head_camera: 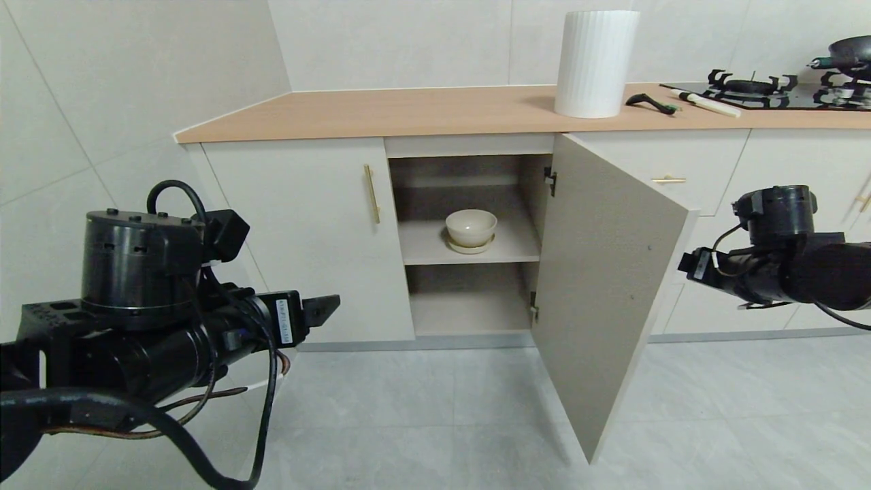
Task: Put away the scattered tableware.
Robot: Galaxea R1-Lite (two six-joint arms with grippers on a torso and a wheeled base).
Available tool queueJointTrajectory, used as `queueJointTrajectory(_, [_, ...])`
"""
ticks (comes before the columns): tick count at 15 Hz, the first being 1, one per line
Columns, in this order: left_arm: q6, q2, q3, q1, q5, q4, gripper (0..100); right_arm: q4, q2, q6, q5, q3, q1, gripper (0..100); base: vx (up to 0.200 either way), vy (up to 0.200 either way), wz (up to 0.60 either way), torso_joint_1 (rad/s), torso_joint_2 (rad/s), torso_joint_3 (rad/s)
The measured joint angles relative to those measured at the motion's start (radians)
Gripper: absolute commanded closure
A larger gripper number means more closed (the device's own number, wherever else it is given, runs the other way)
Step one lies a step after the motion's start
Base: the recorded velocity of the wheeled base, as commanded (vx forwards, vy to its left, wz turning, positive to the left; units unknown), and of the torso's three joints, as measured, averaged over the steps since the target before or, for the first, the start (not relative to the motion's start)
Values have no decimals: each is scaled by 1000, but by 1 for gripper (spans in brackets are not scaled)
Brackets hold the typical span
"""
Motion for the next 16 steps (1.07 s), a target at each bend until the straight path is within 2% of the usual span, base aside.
queueJointTrajectory(2, [6, -6, 8, -3, -1, 1, 0, -2, 13, -1, 59, -4, 49, 0, 0, 0, 0, 0, 0, 0])
queueJointTrajectory(4, [27, -11, 16, -8, 0, 1, 0, -2, 24, -4, 75, -12, 96, 0, 0, 0, 0, 0, 0, 0])
queueJointTrajectory(9, [27, -18, 30, -48, 0, -1, 0, -1, 83, -15, 86, -86, 271, 0, 0, 0, 0, 0, 0, 0])
queueJointTrajectory(14, [27, -31, 33, -70, 2, -1, 0, -17, 142, -31, 103, -177, 369, 0, 0, 0, 0, 0, 0, 0])
queueJointTrajectory(16, [28, -31, 33, -71, 3, -1, 0, -102, 175, -30, 97, -183, 381, 0, 0, 0, 0, 0, 0, 0])
